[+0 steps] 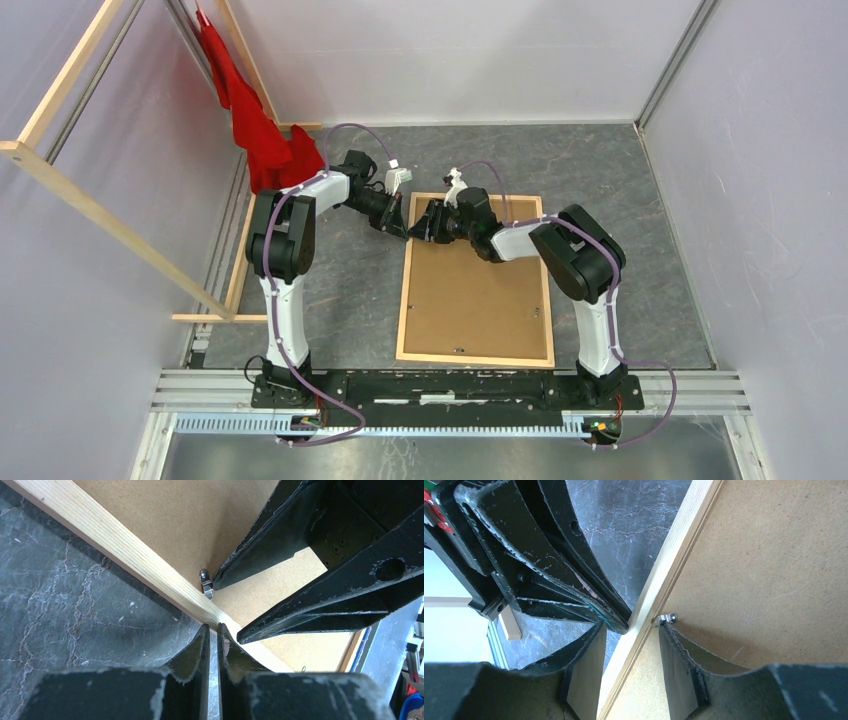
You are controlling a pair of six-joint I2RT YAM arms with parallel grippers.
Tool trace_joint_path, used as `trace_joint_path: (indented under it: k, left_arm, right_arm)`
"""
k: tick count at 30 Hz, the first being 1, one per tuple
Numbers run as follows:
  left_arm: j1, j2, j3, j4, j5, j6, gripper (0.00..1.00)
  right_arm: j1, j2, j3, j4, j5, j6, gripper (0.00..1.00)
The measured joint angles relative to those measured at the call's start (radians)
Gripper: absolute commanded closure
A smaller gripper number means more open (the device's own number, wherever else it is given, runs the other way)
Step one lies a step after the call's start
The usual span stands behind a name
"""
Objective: Put the photo into the frame
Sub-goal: Install the photo frame at the center of the board.
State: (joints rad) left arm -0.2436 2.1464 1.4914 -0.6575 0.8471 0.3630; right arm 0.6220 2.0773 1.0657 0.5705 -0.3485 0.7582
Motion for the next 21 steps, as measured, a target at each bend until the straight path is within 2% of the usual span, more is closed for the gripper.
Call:
trace_joint_path:
  k: [21]
  left_arm:
    - [0.001,-0.002,0.001,0.0,-0.007,0.0,0.9]
  right_arm:
    - [0.01,-0.016,-0.085,0.121,0.043,0.049,0.5]
